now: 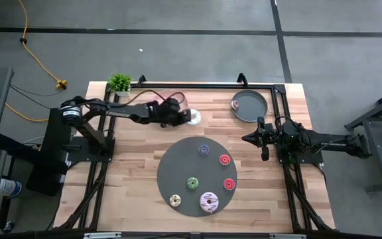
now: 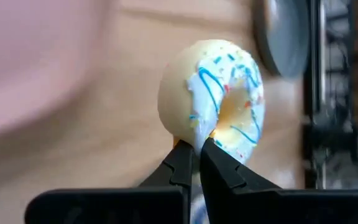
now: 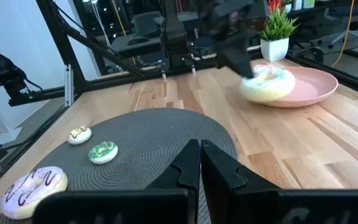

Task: Pick & Place donuts
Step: Put the large white donut on the pink plate

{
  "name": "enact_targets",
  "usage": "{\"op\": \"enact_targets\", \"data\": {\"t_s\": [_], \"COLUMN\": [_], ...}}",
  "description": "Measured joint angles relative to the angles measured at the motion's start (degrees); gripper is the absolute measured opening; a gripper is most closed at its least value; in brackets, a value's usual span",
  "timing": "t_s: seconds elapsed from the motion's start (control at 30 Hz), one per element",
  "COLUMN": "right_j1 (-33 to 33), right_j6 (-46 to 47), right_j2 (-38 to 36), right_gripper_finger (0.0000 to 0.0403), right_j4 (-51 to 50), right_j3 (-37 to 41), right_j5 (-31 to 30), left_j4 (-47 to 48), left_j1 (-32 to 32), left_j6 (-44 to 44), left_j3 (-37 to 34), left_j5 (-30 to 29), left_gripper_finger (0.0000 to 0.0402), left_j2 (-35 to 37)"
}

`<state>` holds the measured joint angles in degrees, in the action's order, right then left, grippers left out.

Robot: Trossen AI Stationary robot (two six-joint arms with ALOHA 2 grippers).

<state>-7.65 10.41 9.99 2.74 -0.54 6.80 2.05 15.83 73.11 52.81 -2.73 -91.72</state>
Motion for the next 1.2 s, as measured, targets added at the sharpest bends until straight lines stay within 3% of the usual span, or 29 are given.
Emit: {"op": "enact_targets", "data": {"t_s": [0.63,1.2], "right_j1": [0.00,0.01], "right_j6": [0.00,0.00], "right_j2": [0.18,0.18], "right_gripper_finger": [0.0006,0.0009], "right_j4": [-0.02,0.00], "right_j3": [0.02,0.00], "right_j5": [-0.01,-0.01], "left_j4": [3.57,10.64], "left_j1": [9.42,9.67], "left_j6": [0.90,2.59], "left_j3": [-1.50,-1.50], "left_j5": [-6.78,-8.10], "left_gripper_finger": [0.0011,0.0011], "left_j2": [0.65,0.63]}}
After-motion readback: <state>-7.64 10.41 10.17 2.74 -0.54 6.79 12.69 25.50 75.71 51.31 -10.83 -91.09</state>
